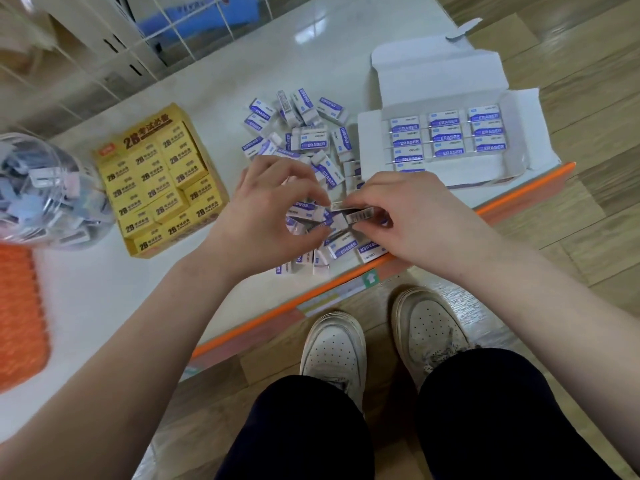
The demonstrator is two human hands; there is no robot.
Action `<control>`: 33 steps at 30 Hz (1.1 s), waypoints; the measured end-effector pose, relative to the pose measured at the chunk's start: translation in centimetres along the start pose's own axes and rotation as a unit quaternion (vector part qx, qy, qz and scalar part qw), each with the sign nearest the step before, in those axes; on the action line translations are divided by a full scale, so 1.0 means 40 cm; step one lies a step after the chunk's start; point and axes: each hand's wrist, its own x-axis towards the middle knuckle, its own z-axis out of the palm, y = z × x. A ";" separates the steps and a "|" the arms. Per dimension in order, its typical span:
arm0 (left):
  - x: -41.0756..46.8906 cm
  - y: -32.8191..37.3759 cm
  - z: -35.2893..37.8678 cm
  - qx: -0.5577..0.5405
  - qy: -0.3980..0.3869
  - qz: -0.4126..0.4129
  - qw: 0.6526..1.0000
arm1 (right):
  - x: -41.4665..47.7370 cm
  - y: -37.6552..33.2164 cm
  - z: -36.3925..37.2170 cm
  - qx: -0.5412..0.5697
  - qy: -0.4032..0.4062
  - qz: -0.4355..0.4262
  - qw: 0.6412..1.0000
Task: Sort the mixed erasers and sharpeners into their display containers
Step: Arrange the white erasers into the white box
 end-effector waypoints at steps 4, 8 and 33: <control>-0.014 0.018 0.029 0.055 0.018 0.000 0.998 | 0.006 -0.008 0.013 -0.031 -0.024 0.011 0.999; -0.012 0.031 0.048 0.077 0.042 -0.004 0.996 | 0.008 -0.010 0.013 -0.058 -0.020 0.023 0.998; 0.014 0.047 -0.042 -0.290 0.095 -0.234 0.923 | -0.021 0.010 -0.095 0.233 0.151 0.137 0.951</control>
